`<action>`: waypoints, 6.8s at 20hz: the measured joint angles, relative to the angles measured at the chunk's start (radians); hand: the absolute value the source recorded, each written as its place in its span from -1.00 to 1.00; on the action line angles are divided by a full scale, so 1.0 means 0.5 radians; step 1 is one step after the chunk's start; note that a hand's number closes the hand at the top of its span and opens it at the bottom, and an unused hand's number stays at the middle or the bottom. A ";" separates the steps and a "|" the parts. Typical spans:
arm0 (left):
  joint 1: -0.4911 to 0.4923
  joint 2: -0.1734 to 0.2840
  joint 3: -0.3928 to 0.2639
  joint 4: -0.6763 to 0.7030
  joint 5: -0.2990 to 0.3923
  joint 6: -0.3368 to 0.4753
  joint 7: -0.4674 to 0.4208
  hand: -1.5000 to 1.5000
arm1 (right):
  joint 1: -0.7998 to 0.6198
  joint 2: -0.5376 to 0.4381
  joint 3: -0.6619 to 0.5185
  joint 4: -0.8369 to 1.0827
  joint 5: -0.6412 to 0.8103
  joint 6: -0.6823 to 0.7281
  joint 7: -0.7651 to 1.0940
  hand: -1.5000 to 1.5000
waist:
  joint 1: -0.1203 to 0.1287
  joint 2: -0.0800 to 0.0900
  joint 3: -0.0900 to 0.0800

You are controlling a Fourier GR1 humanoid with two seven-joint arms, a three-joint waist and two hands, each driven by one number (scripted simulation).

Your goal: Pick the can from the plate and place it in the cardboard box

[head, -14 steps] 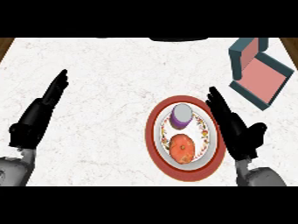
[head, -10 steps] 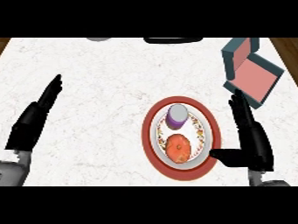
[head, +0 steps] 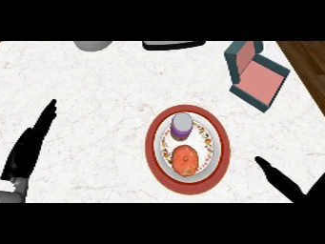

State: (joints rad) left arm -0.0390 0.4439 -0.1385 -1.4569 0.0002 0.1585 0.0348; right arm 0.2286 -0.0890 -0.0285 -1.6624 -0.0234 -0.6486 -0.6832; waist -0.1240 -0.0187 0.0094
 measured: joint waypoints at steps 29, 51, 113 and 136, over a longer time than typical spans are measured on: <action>-0.230 -0.106 -0.068 0.186 -0.110 -0.111 -0.111 0.00 | 1.520 0.178 1.207 -0.314 1.925 -1.057 0.970 -1.00 | 0.282 0.092 -0.031; -0.218 -0.176 -0.013 0.270 -0.178 -0.134 -0.140 0.00 | 0.032 0.177 1.258 -0.068 3.179 -0.029 3.097 -1.00 | 0.260 0.044 -0.021; -0.240 -0.441 0.226 0.216 -0.496 -0.379 -0.146 0.00 | -1.534 0.168 0.812 1.376 3.075 0.203 3.512 1.00 | 0.347 0.072 -0.019; -0.284 -0.444 0.264 0.282 -0.501 -0.384 -0.137 0.00 | -3.138 -0.219 0.058 2.367 2.942 1.129 3.610 1.00 | 0.311 0.056 -0.021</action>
State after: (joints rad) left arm -0.1810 0.2220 -0.0065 -1.3162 -0.2504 -0.0335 -0.0338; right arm -1.3405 -0.1985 0.0006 -0.4786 1.4473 -0.0841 1.1219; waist 0.0313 0.0091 -0.0011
